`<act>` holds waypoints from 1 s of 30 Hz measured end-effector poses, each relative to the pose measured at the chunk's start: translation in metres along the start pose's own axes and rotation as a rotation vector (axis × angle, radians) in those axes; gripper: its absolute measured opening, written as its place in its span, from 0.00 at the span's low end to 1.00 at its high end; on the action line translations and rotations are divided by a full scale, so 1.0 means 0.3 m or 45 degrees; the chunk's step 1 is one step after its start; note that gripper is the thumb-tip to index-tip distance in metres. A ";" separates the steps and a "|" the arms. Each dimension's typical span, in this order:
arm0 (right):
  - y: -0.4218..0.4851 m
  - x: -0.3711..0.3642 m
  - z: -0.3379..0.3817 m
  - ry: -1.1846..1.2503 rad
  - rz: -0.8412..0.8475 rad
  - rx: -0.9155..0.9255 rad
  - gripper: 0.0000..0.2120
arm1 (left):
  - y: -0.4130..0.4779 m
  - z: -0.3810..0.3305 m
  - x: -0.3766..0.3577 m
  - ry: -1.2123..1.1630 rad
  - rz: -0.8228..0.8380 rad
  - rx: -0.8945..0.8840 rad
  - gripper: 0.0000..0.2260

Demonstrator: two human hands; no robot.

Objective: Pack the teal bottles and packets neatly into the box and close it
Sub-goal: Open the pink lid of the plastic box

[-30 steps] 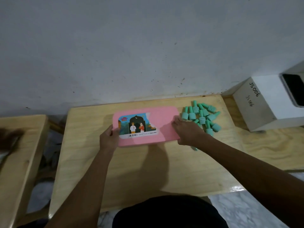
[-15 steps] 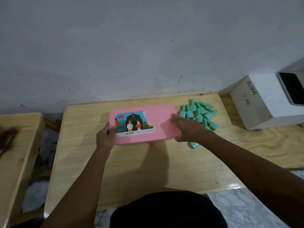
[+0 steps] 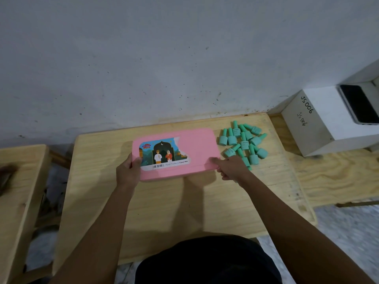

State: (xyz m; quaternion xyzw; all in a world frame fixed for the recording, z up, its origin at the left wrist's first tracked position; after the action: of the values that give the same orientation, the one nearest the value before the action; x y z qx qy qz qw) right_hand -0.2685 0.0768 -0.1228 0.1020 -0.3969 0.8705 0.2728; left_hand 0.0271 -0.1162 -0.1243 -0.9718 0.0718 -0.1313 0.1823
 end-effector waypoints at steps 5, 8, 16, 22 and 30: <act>-0.004 -0.013 0.010 -0.095 0.085 0.004 0.22 | -0.002 -0.002 -0.003 -0.021 0.012 -0.015 0.14; -0.008 -0.018 0.020 -0.138 0.127 0.009 0.20 | -0.001 -0.004 -0.003 -0.030 0.012 -0.027 0.14; -0.002 -0.025 0.026 -0.105 0.066 0.019 0.19 | 0.007 0.013 -0.002 -0.039 0.011 0.001 0.14; -0.010 -0.006 0.045 -0.279 -0.012 0.020 0.25 | 0.014 0.021 0.003 -0.019 0.023 0.042 0.19; -0.042 0.033 0.129 -0.569 -0.079 0.104 0.24 | -0.006 -0.003 0.000 0.030 0.011 -0.018 0.15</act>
State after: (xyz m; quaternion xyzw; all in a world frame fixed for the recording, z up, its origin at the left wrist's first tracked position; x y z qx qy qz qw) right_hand -0.2714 0.0587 -0.0853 0.3153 -0.4084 0.8328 0.2003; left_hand 0.0271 -0.1149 -0.1229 -0.9711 0.0792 -0.1415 0.1752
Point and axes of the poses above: each hand's wrist, its own y-axis towards the middle knuckle, its own x-axis out of the back of the hand, z = x × y, the point moved 8 cm from there along y, towards the middle knuckle, and after that the axes turned 1 degree about -y, right-handed, at the moved point
